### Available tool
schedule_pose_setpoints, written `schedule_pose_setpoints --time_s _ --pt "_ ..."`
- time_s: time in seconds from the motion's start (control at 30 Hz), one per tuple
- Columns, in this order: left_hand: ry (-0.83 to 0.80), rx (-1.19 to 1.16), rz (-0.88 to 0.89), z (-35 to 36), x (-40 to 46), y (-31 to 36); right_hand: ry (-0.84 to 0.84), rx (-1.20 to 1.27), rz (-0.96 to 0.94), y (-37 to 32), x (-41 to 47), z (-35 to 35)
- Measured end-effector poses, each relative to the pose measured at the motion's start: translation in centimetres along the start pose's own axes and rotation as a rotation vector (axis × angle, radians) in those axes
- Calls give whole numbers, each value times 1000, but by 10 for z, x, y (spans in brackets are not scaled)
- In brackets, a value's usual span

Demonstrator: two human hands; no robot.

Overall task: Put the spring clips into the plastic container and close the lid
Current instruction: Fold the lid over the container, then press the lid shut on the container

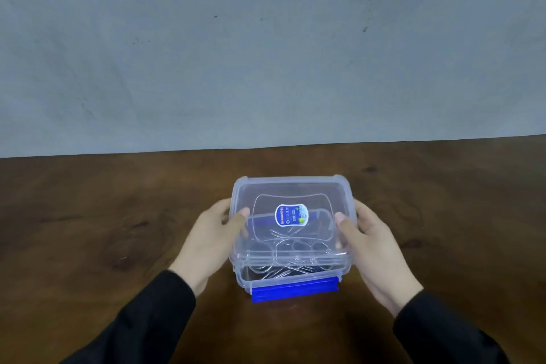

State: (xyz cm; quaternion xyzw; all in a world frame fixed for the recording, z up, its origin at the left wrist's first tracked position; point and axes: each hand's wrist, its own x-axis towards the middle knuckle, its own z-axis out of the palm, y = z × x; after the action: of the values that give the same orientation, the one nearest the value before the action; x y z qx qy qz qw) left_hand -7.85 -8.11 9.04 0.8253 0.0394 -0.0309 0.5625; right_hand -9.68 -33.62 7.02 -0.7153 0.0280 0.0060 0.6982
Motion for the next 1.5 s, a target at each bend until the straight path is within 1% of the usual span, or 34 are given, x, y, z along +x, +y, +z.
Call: schedule_pose_setpoints --time_s 0.07,0.13,0.17,0.23,0.3,0.33,0.47,0.6,0.7,0.77,0.93,1.0,1.07,1.1,1.13,1.17,1.2,1.23,1.27,1.3,1.33,1.4,1.47,1.5 --pt "20 -96 -27 11 -6 -9 2 -104 53 6 5 -4" --pt "66 -58 -21 17 -4 -18 50 -297 82 16 13 -9" --pt "90 3 -19 19 -2 -22 61 -414 87 22 17 -11" --pt "137 229 -1 25 4 -30 66 -548 77 31 24 -14" --pt "193 425 13 31 9 -40 60 -567 65 39 27 -15" --pt "211 453 5 33 10 -43 53 -564 66 42 28 -15" --pt "213 430 -51 37 8 -53 35 -532 65 52 30 -18" --pt "142 465 -98 38 1 -51 9 -567 71 57 30 -22" --pt "110 319 -179 41 -4 -50 -25 -597 65 56 32 -24" --pt "122 231 -212 45 -3 -49 -51 -607 79 56 36 -24" --pt "245 190 -252 51 -3 -49 -78 -663 81 68 41 -19" --pt "225 178 -254 49 -1 -55 -79 -656 104 72 43 -17" --pt "196 182 -283 48 0 -60 -92 -653 165 70 43 -15" --pt "216 218 -288 48 0 -62 -87 -705 172 70 43 -15" --pt "268 287 -258 48 -1 -63 -74 -789 143 65 42 -14" --pt "331 381 -160 49 -5 -63 -57 -876 68 59 44 -16" --pt "376 476 13 48 -11 -61 -44 -940 -48 51 46 -16" --pt "352 581 213 45 -17 -60 -50 -973 -172 45 53 -16" --pt "269 698 396 44 -23 -60 -91 -993 -259 37 60 -15" --pt "157 814 536 42 -29 -64 -153 -1010 -291 33 71 -12" --pt "42 926 614 41 -32 -68 -234 -1048 -268 29 82 -7" --pt "-105 1110 628 41 -35 -78 -377 -1172 -174 23 101 5" --pt "-152 1224 620 43 -34 -82 -415 -1215 -89 20 112 14" --pt "-148 1241 638 42 -33 -83 -419 -1209 -58 20 116 17"
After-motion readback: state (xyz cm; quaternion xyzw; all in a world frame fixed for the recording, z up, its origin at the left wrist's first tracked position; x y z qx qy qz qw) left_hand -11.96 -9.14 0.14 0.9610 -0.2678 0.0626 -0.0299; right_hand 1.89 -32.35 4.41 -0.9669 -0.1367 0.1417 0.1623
